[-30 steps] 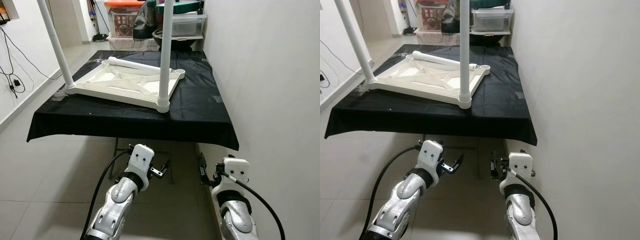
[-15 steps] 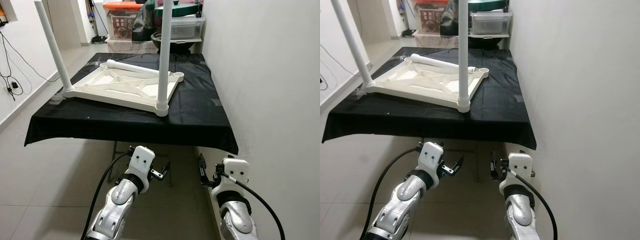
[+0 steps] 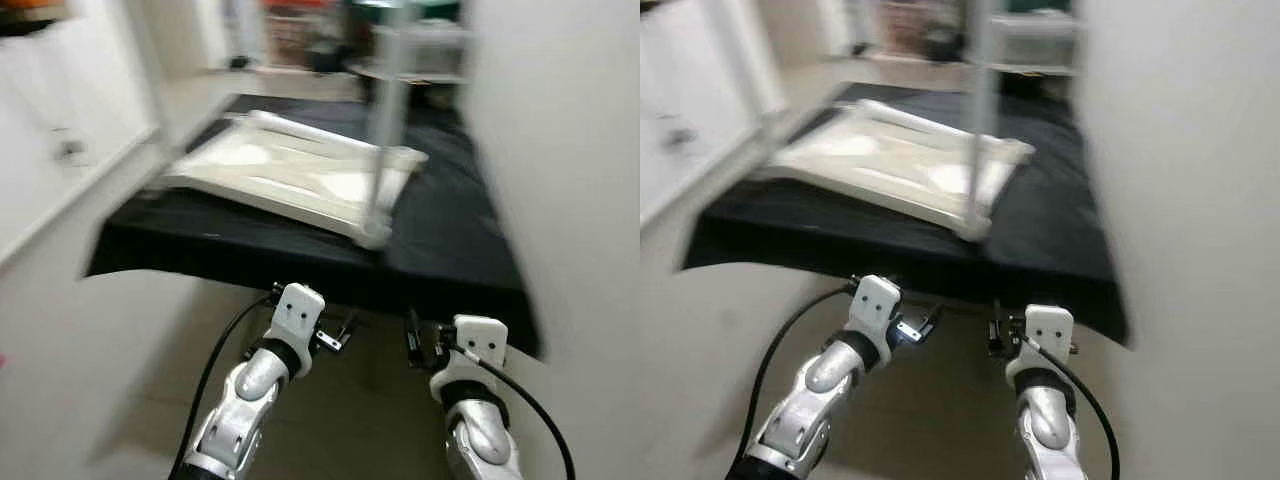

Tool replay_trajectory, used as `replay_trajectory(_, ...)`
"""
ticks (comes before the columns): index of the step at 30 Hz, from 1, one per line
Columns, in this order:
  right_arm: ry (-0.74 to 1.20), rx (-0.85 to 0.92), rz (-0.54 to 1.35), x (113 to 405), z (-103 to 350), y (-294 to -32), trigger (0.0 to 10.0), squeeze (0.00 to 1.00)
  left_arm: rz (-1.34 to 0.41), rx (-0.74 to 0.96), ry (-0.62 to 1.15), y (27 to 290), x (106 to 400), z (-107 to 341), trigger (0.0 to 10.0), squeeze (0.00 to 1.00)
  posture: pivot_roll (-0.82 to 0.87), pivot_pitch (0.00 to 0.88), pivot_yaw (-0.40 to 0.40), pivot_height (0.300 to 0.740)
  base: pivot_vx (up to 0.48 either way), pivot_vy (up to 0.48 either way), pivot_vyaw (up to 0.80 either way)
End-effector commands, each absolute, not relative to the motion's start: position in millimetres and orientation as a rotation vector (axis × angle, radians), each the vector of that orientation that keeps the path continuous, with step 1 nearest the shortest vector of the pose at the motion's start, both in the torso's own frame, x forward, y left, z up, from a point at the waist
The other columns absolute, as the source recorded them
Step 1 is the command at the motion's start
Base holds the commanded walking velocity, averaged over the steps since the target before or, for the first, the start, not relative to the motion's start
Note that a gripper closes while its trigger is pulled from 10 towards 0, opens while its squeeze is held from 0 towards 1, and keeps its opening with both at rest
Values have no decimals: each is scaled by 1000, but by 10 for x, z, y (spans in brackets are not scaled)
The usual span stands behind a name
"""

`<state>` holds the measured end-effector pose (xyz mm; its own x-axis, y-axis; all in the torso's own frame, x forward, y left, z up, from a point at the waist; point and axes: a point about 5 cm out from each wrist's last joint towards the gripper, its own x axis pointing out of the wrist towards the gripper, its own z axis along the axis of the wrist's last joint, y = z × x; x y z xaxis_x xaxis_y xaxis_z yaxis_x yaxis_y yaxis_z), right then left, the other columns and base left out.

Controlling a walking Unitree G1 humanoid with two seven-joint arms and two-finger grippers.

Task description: Building children table

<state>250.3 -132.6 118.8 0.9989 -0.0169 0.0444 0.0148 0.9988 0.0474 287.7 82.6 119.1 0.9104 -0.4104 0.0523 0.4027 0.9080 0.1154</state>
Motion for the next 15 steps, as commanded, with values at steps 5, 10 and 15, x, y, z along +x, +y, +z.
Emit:
replay_trajectory(5,-3,25,-64,2448,1089,-1462,10000,0,-448,84,-72,718,2858,1184,10000,0,42,0,-23,740,281,0,0)
replay_trajectory(10,-21,18,-95,2441,1112,-1500,10000,0,-450,82,-72,715,2856,1185,10000,0,42,0,-23,740,282,0,0)
replay_trajectory(15,-26,10,-135,2440,1122,-1545,10000,0,-453,80,-71,713,2854,1187,10000,0,42,0,-23,740,281,0,0)
